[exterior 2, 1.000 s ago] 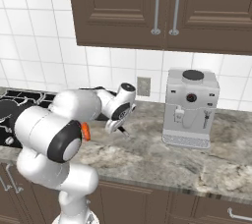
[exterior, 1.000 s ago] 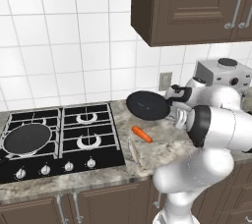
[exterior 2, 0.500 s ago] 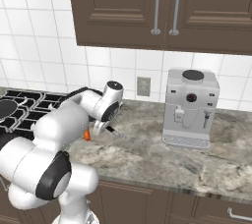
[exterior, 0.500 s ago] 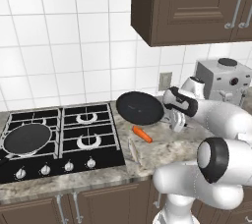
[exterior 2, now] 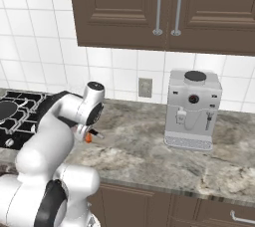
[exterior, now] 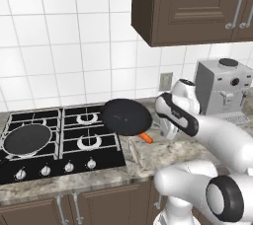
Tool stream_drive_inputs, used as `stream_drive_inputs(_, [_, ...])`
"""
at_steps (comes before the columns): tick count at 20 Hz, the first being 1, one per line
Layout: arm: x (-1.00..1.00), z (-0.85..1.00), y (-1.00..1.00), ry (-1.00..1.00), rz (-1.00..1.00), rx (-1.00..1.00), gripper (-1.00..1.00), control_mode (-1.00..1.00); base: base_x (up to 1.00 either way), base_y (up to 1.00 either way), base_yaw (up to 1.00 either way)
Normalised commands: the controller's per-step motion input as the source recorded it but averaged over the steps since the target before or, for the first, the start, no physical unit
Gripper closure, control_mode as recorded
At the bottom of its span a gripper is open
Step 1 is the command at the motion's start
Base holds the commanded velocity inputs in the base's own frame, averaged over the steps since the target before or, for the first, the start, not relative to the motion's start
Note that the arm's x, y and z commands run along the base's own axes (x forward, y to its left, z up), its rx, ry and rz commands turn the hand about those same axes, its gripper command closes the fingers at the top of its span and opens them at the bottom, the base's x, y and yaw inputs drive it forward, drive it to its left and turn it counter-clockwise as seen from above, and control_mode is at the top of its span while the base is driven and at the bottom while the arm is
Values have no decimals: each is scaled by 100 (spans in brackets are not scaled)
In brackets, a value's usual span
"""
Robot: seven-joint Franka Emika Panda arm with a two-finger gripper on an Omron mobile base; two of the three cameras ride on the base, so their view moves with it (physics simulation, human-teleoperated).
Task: Place both pans onto different burners. Then place the carrot and the fish on different pans.
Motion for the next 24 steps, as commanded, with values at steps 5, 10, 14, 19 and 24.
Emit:
stream_drive_inputs(5, [-15, 0, 69, 8, 1, 0, 100, -100, 0, 0, 0])
stream_drive_inputs(10, [1, 0, 62, 14, 0, 1, 100, -100, 0, 0, 0])
stream_drive_inputs(14, [10, -3, 63, 11, 0, 0, 100, -100, 0, 0, 0])
stream_drive_inputs(19, [28, -18, 61, 12, -3, -1, 100, -100, 0, 0, 0])
stream_drive_inputs(24, [27, -19, 54, 8, -7, -3, 100, -100, 0, 0, 0])
